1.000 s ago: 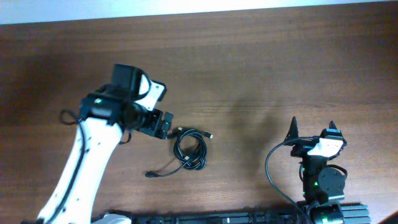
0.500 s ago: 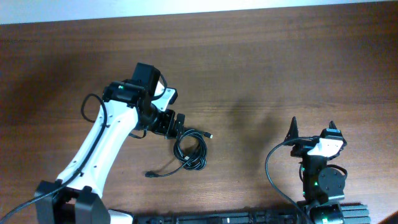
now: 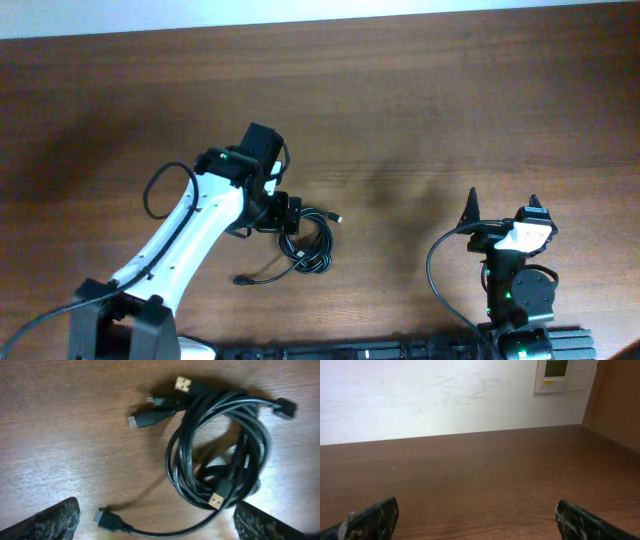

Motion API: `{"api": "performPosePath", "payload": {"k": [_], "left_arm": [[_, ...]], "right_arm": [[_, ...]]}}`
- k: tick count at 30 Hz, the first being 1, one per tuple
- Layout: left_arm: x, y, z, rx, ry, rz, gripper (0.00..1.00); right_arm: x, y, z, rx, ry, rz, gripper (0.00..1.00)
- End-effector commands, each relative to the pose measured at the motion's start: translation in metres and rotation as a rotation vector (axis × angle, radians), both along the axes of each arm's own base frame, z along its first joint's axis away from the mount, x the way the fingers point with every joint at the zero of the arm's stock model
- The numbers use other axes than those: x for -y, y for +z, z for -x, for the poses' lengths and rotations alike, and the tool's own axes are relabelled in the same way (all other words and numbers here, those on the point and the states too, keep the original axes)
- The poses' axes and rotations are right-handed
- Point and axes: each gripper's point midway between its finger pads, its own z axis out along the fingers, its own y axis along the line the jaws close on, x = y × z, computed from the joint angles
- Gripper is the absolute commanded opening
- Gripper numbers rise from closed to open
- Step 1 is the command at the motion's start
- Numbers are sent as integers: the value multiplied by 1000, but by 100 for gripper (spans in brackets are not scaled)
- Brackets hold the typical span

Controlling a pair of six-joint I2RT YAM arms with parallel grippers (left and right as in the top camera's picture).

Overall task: Untangle cables
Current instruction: 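Move the left gripper forward over the black cable bundle, then lower the left gripper and grasp the black cable bundle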

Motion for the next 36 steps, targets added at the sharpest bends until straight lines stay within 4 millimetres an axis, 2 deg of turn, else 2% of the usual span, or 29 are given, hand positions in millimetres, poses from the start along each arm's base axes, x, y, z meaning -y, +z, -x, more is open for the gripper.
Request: {"api": "performPosePath", "payload": {"k": [1,14,20,21,25,28,33,36], "left_arm": [[-6,-17,9,-27,31,-29,99],[0,-37,8,-1,29,14,99],[5,-38,-6,60,16,33,100],[6,-37,-9,72,5,36,99],[9,-37,-15,102,-40,44,85],[10,-39,-17,115,-40,51,84],[7,-50,-8,96,-44,44,85],[13,-53,-8,109,-64,50,84]], "right_arm": [[6,-2,1,-3,-33,9,99],[6,-2,1,-3,-33,9,99],[6,-2,1,-3,-33,9,99],[6,-2,1,-3,-33,9,99],[6,-2,1,-3,-33,9,99],[6,-2,1,-3,-33,9,99],[6,-2,1,-3,-33,9,99],[6,-2,1,-3,-33,9,99]]}}
